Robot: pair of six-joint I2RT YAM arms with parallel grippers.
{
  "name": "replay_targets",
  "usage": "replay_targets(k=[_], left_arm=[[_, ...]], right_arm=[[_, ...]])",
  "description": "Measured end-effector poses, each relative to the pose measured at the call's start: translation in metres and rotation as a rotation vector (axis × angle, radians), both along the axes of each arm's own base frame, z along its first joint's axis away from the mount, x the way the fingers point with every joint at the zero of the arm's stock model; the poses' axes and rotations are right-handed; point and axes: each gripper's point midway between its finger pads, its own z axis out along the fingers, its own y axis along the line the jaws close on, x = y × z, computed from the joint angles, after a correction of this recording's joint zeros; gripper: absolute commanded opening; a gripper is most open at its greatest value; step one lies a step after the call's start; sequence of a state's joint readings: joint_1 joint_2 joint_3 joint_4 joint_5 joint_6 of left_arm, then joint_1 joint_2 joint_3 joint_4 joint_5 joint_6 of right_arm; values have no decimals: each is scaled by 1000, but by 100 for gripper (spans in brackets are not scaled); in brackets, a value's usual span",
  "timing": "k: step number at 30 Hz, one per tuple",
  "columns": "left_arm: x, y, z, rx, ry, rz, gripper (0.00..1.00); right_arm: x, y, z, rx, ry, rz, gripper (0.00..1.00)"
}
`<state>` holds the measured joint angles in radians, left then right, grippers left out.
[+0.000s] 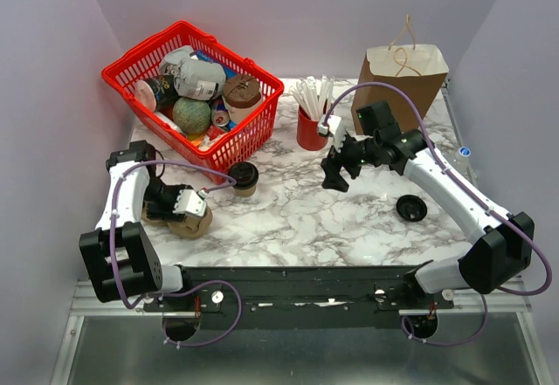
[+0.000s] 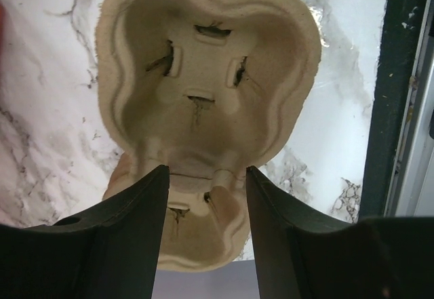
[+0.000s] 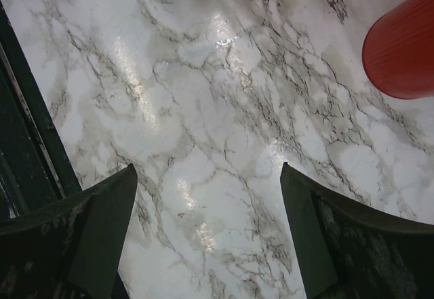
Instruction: Pack the takeout coffee
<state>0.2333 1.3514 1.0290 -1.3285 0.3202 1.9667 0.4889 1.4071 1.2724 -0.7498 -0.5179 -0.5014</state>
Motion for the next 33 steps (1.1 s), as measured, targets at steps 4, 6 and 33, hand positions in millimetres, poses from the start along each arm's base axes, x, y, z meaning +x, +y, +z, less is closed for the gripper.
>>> replay_targets(k=[4, 6, 33], left_arm=[[-6, 1, -5, 10, 22, -2, 56], [-6, 2, -5, 14, 24, -2, 56], [-4, 4, -4, 20, 26, -3, 55]], right_arm=[[0, 0, 0, 0, 0, 0, 95], [0, 0, 0, 0, 0, 0, 95], [-2, -1, -6, -8, 14, 0, 95]])
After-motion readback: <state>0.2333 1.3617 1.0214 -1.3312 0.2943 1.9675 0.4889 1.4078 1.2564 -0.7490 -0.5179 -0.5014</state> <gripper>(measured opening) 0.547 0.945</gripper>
